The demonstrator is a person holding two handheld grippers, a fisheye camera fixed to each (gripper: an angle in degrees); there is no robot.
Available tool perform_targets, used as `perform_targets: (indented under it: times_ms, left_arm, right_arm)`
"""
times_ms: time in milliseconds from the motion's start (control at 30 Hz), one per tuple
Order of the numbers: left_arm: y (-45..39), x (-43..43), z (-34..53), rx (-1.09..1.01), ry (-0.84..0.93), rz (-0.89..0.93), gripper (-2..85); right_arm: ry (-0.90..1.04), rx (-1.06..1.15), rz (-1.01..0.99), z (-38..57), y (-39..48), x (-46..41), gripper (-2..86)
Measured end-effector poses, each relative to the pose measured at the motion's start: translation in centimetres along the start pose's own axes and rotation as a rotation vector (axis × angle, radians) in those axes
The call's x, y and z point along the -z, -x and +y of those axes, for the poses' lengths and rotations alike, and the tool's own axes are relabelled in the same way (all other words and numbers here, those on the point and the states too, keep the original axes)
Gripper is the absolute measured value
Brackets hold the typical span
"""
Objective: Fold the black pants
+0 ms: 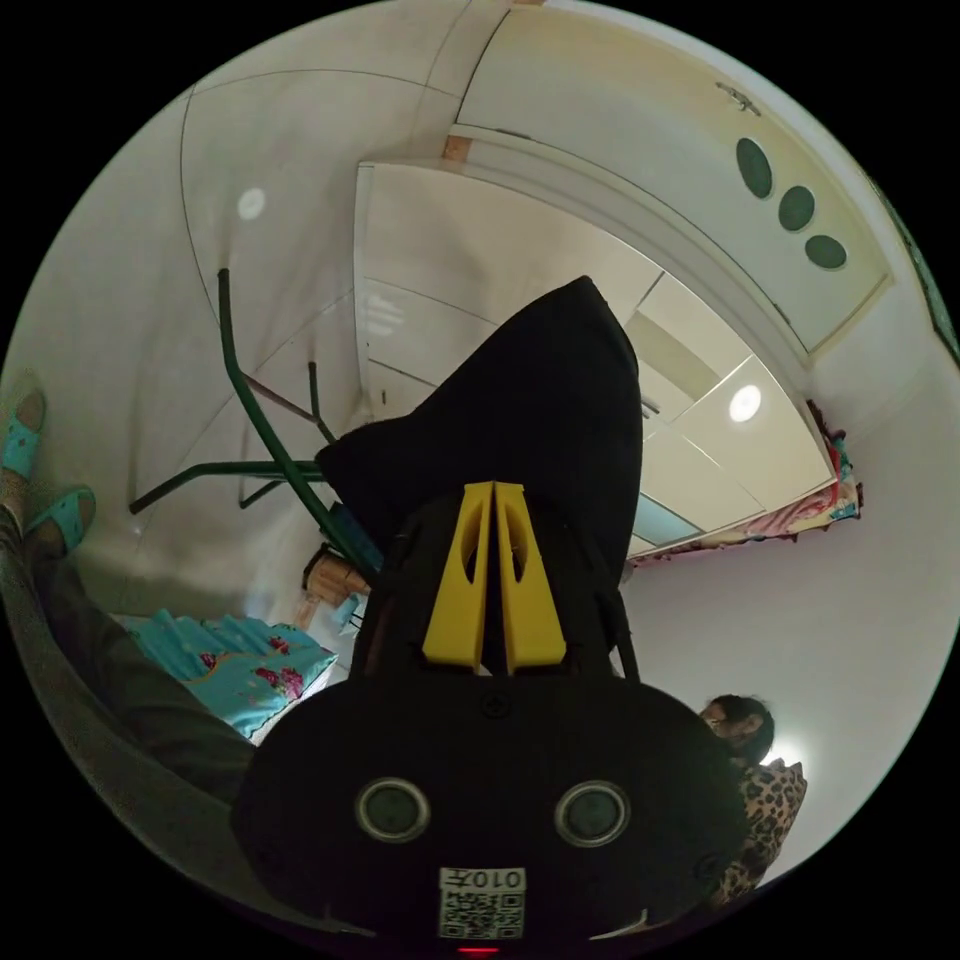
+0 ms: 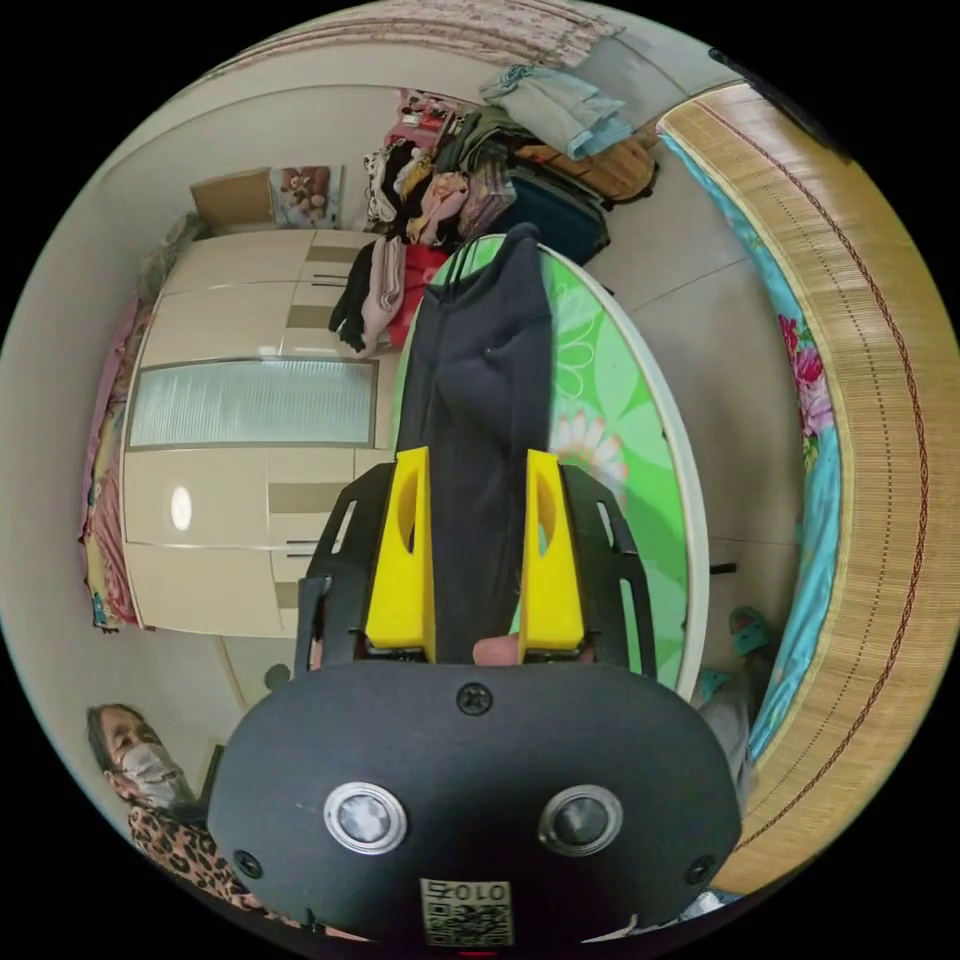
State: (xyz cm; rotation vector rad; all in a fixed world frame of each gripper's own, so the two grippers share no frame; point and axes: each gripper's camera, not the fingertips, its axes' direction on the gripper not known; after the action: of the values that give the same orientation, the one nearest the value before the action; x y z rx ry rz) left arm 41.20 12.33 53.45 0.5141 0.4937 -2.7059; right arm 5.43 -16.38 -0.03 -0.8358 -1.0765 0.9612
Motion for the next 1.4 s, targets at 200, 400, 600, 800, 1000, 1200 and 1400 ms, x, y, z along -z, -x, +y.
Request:
perform_targets:
  times_ms: [200, 400, 600, 800, 1000, 1200, 1400]
  left_arm:
    - [-0.3, -1.5, -0.7, -0.041, 0.022, 0.055, -0.2]
    - [-1.2, -0.1, -0.2, -0.022, -0.044, -0.052, -0.1]
    - [-1.4, 4.8, 1.7, 0.06, -0.095, -0.157, 0.7]
    - [-1.3, 4.1, 1.8, 0.099, 0.06, -0.228, 3.7]
    - [-0.5, 2.3, 1.8, 0.108, 0.128, -0.19, 5.8]
    - [-1.5, 2.2, 2.5, 0.072, 0.137, -0.116, 8.1]
    - [1.0, 7.0, 5.1, 0.14, -0.011, 0.031, 13.5]
  right_arm:
    - [0.095, 0.024, 0.054, -2.3, -3.0, -0.4, 8.5]
    - [0.011, 0.067, 0.046, -1.3, -5.2, 4.8, 9.3]
    - [0.071, 0.03, 0.087, 0.1, -9.3, 5.8, 12.3]
    - [0.075, 0.026, 0.014, -1.3, -11.7, 4.7, 10.9]
    - [0.134, 0.026, -0.002, -3.1, -13.1, 2.7, 6.4]
    - [0.109, 0.08, -0.04, -2.3, -12.4, 7.4, 4.7]
    - [0.127, -0.028, -0.049, -2.0, -14.9, 8.5, 4.5]
